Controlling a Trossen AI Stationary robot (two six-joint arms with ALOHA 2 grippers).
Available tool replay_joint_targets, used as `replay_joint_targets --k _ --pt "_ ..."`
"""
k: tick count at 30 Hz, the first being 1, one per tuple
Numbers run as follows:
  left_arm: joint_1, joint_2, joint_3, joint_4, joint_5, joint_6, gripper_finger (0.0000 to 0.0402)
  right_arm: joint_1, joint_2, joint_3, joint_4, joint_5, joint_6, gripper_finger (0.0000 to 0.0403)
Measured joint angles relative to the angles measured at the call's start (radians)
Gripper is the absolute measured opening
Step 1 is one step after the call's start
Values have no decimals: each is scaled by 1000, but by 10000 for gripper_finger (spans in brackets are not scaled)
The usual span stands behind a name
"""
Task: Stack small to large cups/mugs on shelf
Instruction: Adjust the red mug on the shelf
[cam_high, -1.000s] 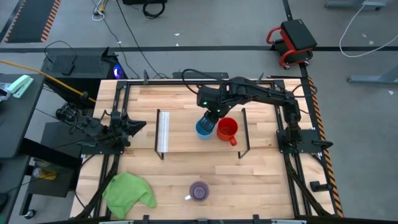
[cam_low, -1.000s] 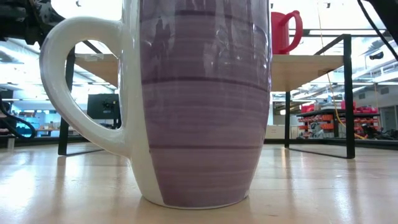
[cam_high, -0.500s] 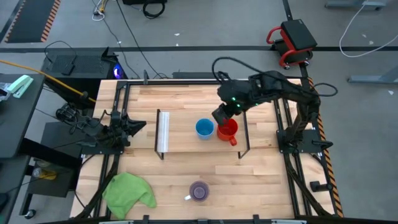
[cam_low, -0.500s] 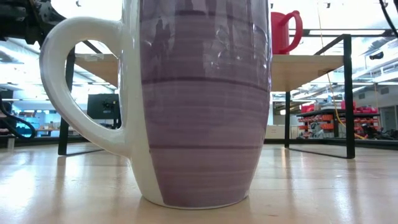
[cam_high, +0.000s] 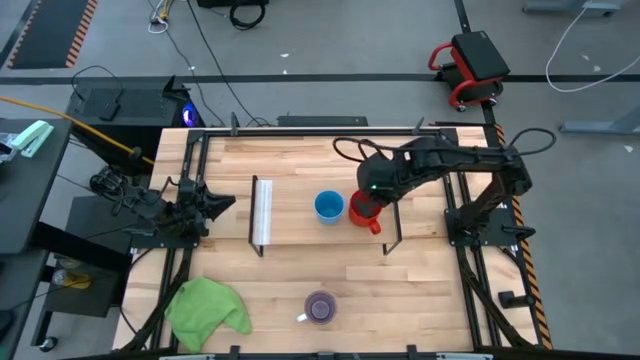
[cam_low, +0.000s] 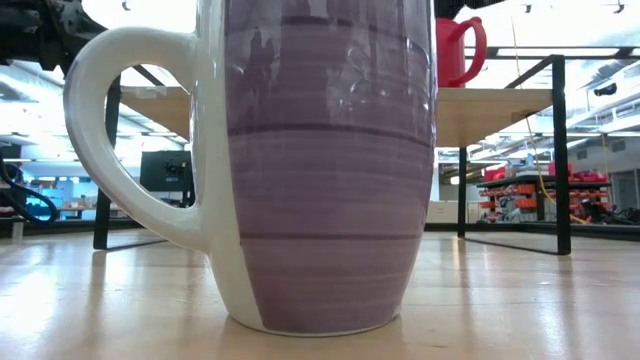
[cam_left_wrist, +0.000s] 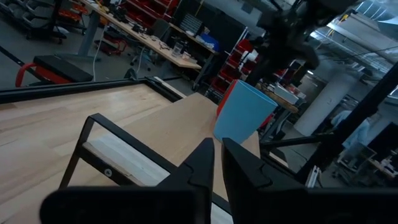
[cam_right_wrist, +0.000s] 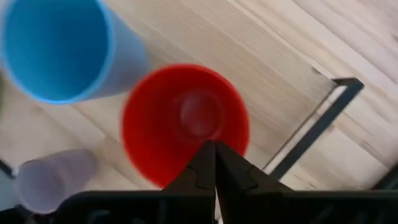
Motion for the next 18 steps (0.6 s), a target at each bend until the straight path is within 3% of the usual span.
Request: replay_joint_targets --k 9,18 --pt "0 0 0 0 0 0 36 -12 6 -99 0 5 -11 10" --pt "0 0 0 0 0 -6 32 -16 1 -105 0 10 1 9"
